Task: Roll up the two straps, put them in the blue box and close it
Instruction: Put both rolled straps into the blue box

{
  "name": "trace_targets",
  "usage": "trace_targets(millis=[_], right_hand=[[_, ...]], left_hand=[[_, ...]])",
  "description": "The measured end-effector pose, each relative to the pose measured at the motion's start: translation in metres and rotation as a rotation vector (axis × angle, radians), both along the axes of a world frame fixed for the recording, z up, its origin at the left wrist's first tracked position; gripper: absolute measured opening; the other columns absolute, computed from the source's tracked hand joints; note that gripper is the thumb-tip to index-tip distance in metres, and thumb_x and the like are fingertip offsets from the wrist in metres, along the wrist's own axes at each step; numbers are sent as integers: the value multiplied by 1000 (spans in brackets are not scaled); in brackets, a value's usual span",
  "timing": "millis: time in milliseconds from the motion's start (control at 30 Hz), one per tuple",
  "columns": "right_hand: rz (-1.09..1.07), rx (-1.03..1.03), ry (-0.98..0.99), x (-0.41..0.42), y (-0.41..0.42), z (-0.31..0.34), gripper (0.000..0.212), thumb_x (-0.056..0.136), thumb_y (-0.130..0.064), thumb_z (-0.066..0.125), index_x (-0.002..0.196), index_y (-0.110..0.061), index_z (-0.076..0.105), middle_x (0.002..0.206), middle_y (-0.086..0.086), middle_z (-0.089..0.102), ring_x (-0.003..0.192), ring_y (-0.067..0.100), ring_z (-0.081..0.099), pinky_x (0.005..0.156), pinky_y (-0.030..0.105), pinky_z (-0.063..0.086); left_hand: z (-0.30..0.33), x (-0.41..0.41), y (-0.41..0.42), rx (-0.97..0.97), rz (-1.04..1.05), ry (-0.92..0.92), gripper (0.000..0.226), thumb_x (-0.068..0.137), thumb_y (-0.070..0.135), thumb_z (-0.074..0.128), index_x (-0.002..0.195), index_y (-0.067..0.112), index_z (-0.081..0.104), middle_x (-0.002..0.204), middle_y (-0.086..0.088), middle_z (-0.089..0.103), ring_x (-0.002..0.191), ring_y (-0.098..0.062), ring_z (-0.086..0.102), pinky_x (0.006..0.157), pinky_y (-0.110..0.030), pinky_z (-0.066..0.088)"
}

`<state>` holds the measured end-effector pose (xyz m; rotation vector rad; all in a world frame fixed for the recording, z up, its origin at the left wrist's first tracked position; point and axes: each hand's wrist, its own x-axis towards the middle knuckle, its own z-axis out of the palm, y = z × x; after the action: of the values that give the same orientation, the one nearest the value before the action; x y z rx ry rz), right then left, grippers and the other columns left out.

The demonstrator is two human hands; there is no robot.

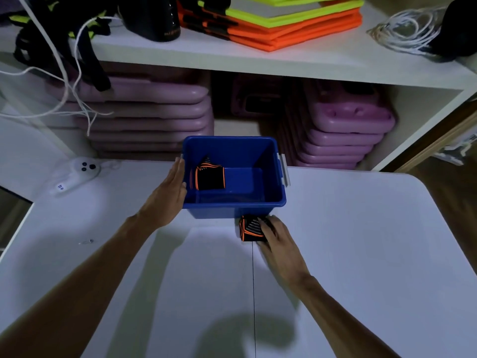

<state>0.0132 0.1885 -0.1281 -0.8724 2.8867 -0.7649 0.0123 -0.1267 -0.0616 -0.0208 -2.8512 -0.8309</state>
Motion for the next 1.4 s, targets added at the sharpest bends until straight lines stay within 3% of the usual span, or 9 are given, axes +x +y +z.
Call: trace_targets(millis=[233,367,500,667,733,967,1100,1200,1400], right_hand=[[85,-73,-7,21,1,23,47,98,-22,51,141,-12,36,146,6,35,133,16,37,107,34,42],[178,-137,143,16,-17,59,49,98,-25,52,142,-9,37,149,9,37,137,20,36,113,31,34],[72,-224,80,-23,-48,98,53,97,-25,55,144,-8,37,148,9,38,136,14,32,114,15,19],[73,5,-15,-92,-71,97,56,93,-16,59,144,-10,35,139,12,45,125,28,42,108,41,39],[90,120,-91,-112,-77,94,57,92,-14,59,144,-12,34,135,13,48,121,31,46,104,45,42],[62,297,-161,-148,-104,80,49,88,-2,54,134,-10,39,133,17,45,119,37,51,102,47,42],[31,302,-212,-149,-115,65,50,87,-1,52,130,-18,34,136,17,29,96,44,59,92,53,49],[-8,283,-234,-151,-117,58,57,85,4,53,129,-25,31,136,18,22,90,43,60,92,52,50],[5,254,-269,-150,-117,59,89,70,-11,82,136,-30,26,133,14,27,104,41,58,94,53,50]], left_hand=[[-1,-1,-2,0,-32,-14,67,96,2,36,149,7,-3,159,-15,1,145,-24,11,108,-24,20],[-1,1,-3,49,-32,-24,64,97,8,34,150,9,-3,159,-12,0,145,-20,8,112,-26,19],[-4,2,-6,-13,-37,-42,64,97,30,26,149,4,-1,159,-11,0,146,-17,4,117,-27,9],[-7,1,-7,-110,29,-148,71,89,52,3,149,17,-12,159,0,-10,146,-13,-4,116,-36,10],[-8,1,-7,-141,48,-188,73,86,55,-2,148,18,-15,158,2,-15,145,-14,-9,117,-40,5],[-13,-1,-8,-200,45,-188,73,87,55,-7,147,16,-17,157,0,-18,144,-16,-15,116,-38,-6],[-15,-1,-8,-188,42,-177,78,84,60,-16,148,15,-16,157,0,-17,144,-16,-14,115,-36,-8],[-14,0,-7,-168,40,-171,77,84,60,-15,147,17,-17,157,1,-18,144,-15,-14,116,-37,-7],[-13,0,-6,-171,43,-169,77,84,60,-16,147,17,-17,157,2,-18,144,-14,-13,114,-33,-9]])
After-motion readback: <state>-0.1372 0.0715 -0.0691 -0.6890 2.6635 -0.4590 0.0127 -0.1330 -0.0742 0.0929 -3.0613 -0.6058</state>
